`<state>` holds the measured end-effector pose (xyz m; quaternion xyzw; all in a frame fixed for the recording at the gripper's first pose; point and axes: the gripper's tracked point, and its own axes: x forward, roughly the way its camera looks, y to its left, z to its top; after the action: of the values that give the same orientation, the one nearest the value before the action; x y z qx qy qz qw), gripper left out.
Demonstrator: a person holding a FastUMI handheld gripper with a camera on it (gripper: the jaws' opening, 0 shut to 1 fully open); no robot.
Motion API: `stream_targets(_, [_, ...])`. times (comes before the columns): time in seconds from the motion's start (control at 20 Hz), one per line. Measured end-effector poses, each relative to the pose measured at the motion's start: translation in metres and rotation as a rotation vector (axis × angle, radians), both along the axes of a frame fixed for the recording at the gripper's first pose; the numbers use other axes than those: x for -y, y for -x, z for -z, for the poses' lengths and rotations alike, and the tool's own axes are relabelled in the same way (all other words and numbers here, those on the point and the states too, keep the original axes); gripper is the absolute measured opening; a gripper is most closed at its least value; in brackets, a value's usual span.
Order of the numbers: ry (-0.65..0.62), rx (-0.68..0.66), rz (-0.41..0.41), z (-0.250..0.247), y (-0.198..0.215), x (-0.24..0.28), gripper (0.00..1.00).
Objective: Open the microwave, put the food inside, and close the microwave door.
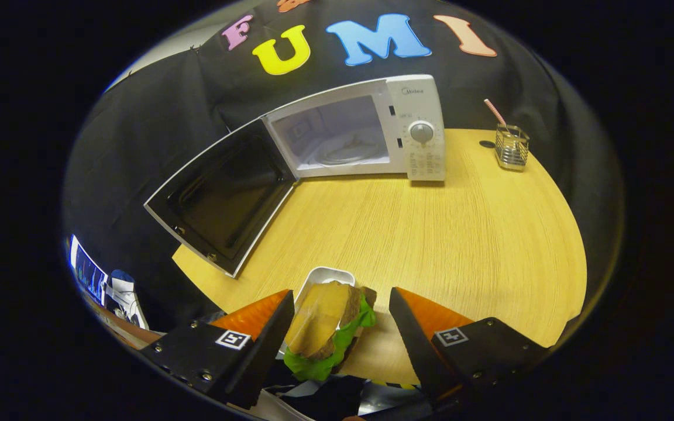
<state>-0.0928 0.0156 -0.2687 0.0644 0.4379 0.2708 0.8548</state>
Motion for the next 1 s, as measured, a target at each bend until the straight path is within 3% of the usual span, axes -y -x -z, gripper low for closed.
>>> stream_targets(0.25, [-0.035,-0.101,0.003,0.016,0.012,-0.003,0.98])
stream_targets(0.3, [-0.038,-0.114,0.009,0.021,0.011,-0.004,0.84])
stream_targets(0.4, [-0.064,-0.146,0.034,0.016,0.017,-0.009,0.67])
stream_targets(0.55, [-0.089,-0.196,0.071,0.013,0.018,-0.011,0.58])
stream_targets(0.6, [-0.092,-0.214,0.074,0.016,0.020,-0.014,0.45])
stream_targets(0.65, [-0.105,-0.224,0.092,0.012,0.019,-0.013,0.45])
stream_targets(0.7, [-0.111,-0.240,0.094,0.011,0.021,-0.017,0.32])
stream_targets(0.75, [-0.103,-0.233,0.113,0.011,0.020,-0.015,0.32])
stream_targets(0.8, [-0.107,-0.234,0.118,0.010,0.019,-0.018,0.22])
stream_targets(1.0, [-0.072,-0.222,0.100,-0.001,0.026,-0.024,0.22])
